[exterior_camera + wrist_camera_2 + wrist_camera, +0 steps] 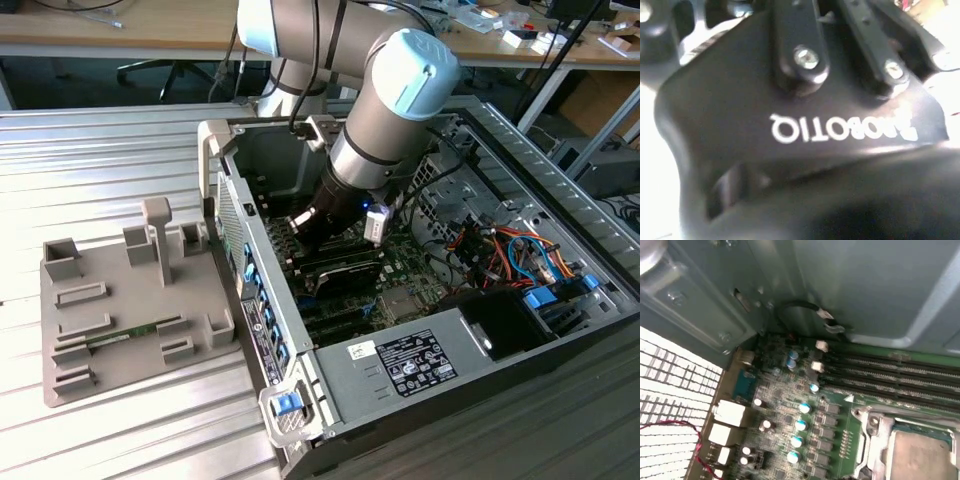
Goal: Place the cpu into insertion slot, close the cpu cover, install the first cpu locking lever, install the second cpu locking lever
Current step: 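Install the second cpu locking lever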
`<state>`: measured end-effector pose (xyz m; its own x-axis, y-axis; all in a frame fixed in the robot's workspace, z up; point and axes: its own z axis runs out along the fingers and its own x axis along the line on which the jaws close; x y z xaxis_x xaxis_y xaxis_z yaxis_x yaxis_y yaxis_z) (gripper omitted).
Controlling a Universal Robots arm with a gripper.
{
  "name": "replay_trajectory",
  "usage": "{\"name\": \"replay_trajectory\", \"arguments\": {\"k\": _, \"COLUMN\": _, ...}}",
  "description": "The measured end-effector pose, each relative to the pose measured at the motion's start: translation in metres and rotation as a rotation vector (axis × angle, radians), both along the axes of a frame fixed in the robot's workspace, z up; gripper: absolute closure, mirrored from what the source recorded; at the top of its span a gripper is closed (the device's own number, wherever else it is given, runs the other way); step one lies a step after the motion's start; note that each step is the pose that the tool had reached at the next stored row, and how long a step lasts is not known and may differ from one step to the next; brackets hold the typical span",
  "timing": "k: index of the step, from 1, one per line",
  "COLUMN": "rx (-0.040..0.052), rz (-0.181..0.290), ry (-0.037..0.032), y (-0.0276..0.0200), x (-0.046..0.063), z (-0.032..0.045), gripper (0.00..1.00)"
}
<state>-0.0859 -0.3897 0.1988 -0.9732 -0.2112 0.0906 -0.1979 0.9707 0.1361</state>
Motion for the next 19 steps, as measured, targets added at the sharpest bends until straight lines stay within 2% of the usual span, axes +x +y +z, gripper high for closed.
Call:
{"name": "replay_trajectory", "arguments": {"k": 2, "rx": -0.0019, "rz": 0.0, "ry": -0.0003, "y": -0.0001, "x": 0.0, "z": -0.0004, "gripper": 0.89}}
{"name": "replay_trajectory", "arguments": {"k": 3, "rx": -0.0059, "rz": 0.0, "ry": -0.0012, "y": -0.0001, "x": 0.0, "z": -0.0004, "gripper": 0.89}}
{"name": "replay_trajectory", "arguments": {"k": 6, "rx": -0.0263, "rz": 0.0, "ry": -0.0039, "y": -0.0007, "x": 0.0, "z": 0.0034, "gripper": 0.89}}
{"name": "replay_trajectory", "arguments": {"k": 7, "rx": -0.0301, "rz": 0.001, "ry": -0.0037, "y": -0.0007, "x": 0.0, "z": 0.0058, "gripper": 0.89}}
{"name": "replay_trajectory", "arguments": {"k": 10, "rx": -0.0309, "rz": 0.0, "ry": -0.0029, "y": -0.0005, "x": 0.002, "z": 0.0113, "gripper": 0.89}}
{"name": "replay_trajectory", "arguments": {"k": 13, "rx": -0.0309, "rz": 0.0, "ry": 0.018, "y": -0.0002, "x": 0.019, "z": 0.0115, "gripper": 0.89}}
{"name": "replay_trajectory", "arguments": {"k": 15, "rx": -0.031, "rz": 0.001, "ry": 0.0372, "y": 0.0004, "x": 0.034, "z": 0.0114, "gripper": 0.89}}
{"name": "replay_trajectory", "arguments": {"k": 17, "rx": -0.031, "rz": 0.001, "ry": 0.0513, "y": 0.0012, "x": 0.047, "z": 0.0114, "gripper": 0.89}}
{"name": "replay_trajectory", "arguments": {"k": 18, "rx": -0.0324, "rz": 0.001, "ry": 0.0526, "y": 0.0015, "x": 0.049, "z": 0.0135, "gripper": 0.89}}
{"name": "replay_trajectory", "arguments": {"k": 19, "rx": -0.0329, "rz": 0.001, "ry": 0.0527, "y": 0.0017, "x": 0.049, "z": 0.0223, "gripper": 0.89}}
